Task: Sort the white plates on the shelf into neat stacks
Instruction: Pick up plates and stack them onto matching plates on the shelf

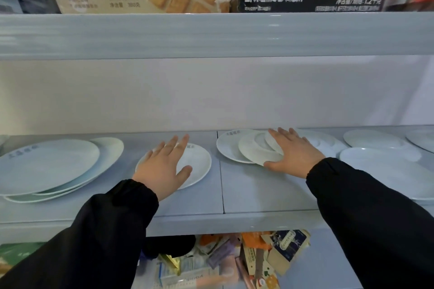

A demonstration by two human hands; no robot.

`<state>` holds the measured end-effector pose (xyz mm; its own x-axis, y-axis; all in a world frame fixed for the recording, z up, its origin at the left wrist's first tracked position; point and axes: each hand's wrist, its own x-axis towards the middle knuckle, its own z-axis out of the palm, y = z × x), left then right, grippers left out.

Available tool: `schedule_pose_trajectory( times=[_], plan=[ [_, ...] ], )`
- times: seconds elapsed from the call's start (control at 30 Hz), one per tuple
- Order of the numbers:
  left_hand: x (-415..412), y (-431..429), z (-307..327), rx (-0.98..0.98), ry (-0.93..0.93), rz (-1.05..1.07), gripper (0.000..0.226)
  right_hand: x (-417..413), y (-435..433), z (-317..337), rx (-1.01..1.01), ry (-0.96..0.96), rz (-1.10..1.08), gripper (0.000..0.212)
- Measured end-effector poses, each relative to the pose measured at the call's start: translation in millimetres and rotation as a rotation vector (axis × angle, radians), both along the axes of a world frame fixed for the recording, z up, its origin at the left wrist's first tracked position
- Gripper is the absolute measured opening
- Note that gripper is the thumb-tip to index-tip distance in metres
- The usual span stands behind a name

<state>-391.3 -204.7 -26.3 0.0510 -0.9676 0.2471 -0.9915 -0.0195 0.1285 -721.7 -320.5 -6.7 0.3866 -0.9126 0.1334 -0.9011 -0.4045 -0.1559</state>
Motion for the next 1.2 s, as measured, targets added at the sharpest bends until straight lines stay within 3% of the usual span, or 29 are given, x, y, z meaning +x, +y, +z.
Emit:
schedule_pose_trajectory(
  times=[0.23,0.43,0.53,0.7,0.87,1.03,1.2],
  plan=[
    [-29,-4,2,0.009,-0.073,-0.031,0.074,-38,-13,-6,0.082,0.134,-0.040,0.117],
    [-49,-6,-3,0.015,-0.111,-0.030,0.072,-52,-18,-10,0.026,0.158,0.007,0.096],
    [-56,-6,-4,-0.005,-0.114,-0.028,0.084,-59,-15,-8,0.016,0.132,0.030,0.081],
    [-65,-3,-2,-0.042,-0.113,-0.019,0.093,-66,-12,-7,-0.012,0.121,0.037,0.077],
    [-66,4,0,-0.049,-0.114,-0.013,0.092,-69,-17,-7,-0.105,0.050,0.014,0.077],
    [-58,14,3,-0.050,-0.097,-0.002,0.092,-67,-18,1,-0.230,-0.088,0.013,0.063],
    [-37,25,7,-0.064,-0.092,0.021,0.084,-52,-6,32,-0.348,-0.220,0.032,0.075]
  ],
)
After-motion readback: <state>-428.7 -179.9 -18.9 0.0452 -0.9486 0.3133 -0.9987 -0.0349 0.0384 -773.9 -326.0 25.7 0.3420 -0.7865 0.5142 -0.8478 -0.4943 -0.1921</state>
